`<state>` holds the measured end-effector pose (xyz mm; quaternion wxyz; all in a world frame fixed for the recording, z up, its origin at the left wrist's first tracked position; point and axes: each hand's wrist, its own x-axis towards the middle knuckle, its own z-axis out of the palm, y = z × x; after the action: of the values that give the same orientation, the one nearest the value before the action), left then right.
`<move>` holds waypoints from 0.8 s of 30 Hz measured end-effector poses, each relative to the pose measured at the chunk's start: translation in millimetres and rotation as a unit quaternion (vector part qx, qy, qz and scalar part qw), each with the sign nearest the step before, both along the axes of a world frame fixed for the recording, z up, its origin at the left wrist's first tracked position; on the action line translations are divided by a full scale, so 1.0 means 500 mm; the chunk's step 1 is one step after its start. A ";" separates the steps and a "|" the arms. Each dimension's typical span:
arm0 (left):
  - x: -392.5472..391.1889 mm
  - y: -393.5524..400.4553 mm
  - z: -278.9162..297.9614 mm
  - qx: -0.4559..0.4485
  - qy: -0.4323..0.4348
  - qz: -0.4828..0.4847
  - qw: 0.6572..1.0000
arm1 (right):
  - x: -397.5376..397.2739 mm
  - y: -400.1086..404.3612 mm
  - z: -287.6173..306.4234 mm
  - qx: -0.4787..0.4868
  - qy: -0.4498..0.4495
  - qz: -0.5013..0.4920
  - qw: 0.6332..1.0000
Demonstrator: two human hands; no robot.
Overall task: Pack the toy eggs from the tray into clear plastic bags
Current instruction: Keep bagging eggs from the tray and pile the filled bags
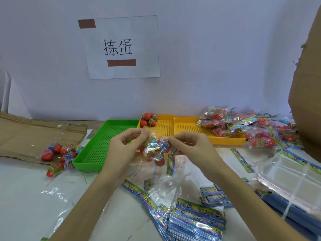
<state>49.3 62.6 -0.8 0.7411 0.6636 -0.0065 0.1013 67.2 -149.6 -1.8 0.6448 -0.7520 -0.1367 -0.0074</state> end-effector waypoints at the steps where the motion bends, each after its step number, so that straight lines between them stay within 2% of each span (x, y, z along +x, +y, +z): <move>1: -0.001 0.000 0.001 -0.010 0.009 -0.011 1.000 | 0.000 -0.001 0.001 0.012 0.002 -0.006 1.000; 3: 0.003 0.001 0.002 -0.040 0.039 -0.024 0.998 | -0.001 -0.006 0.005 0.015 -0.005 -0.020 1.000; 7: 0.013 -0.011 0.000 -0.190 0.090 -0.045 0.977 | -0.002 -0.006 0.010 0.034 -0.018 -0.046 0.998; 9: 0.011 -0.022 -0.001 -0.231 0.094 -0.063 0.966 | -0.004 0.001 0.010 0.038 -0.025 -0.059 0.997; 14: 0.008 -0.017 -0.004 -0.151 0.072 -0.111 0.980 | -0.005 0.001 0.009 0.022 -0.030 -0.054 0.998; 21: 0.000 -0.007 0.000 -0.053 0.038 -0.108 0.992 | -0.005 -0.008 0.015 0.016 -0.020 -0.040 0.999; 24: 0.003 -0.005 0.001 -0.064 0.050 -0.108 0.991 | -0.005 -0.002 0.013 0.032 -0.018 -0.027 0.999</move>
<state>50.6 59.9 -0.5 0.7883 0.6142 -0.0347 -0.0130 64.6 -150.4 4.8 0.6656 -0.7342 -0.1270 -0.0427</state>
